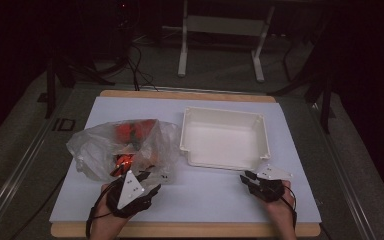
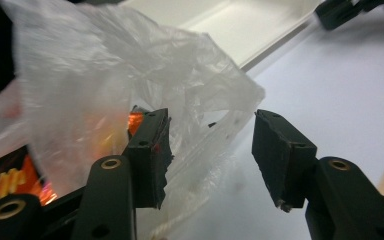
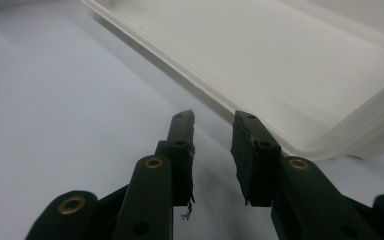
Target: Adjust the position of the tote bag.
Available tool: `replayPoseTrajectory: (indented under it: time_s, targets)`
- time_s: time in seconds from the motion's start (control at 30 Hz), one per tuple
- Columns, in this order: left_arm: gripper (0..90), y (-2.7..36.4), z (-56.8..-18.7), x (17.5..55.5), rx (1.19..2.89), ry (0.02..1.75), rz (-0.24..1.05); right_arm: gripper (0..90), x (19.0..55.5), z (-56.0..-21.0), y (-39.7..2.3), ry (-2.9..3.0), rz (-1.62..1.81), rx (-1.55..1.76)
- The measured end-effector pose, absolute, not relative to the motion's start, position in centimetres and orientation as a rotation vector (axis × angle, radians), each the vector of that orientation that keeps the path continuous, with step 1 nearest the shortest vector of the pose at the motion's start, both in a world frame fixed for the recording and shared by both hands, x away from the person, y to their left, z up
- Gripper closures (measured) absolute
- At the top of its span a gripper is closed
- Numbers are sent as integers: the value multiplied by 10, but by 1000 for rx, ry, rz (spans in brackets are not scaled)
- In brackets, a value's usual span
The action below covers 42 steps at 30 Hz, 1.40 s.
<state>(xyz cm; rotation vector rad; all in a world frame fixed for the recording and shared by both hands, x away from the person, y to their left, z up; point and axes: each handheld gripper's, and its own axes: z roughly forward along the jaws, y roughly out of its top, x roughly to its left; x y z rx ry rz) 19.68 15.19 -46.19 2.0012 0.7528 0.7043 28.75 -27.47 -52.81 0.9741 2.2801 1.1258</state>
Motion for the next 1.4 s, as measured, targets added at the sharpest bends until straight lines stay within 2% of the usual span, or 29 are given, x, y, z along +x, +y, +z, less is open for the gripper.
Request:
replayPoseTrajectory:
  time_s: [0.17,0.33,0.5,0.67,0.77,0.83,1.03,1.4]
  targets:
    - [506,175,-445,193,1924,816,791,704,288,-528,-276,2277,1127,977]
    - [611,196,-439,212,1883,946,860,704,288,-529,-275,2277,1126,978]
    - [741,198,-454,242,1993,1086,918,704,288,-529,-274,2282,1123,976]
    - [755,192,-473,261,2101,1143,867,704,288,-529,-275,2280,1125,981]
    - [761,185,-474,262,2112,1096,789,704,289,-530,-275,2283,1123,977]
    - [761,176,-470,259,2086,999,714,704,288,-529,-273,2286,1124,973]
    - [744,149,-455,259,2037,848,605,701,288,-528,-270,2291,1125,957]
    - [724,116,-438,265,2007,708,532,698,288,-515,-258,2284,1201,905]
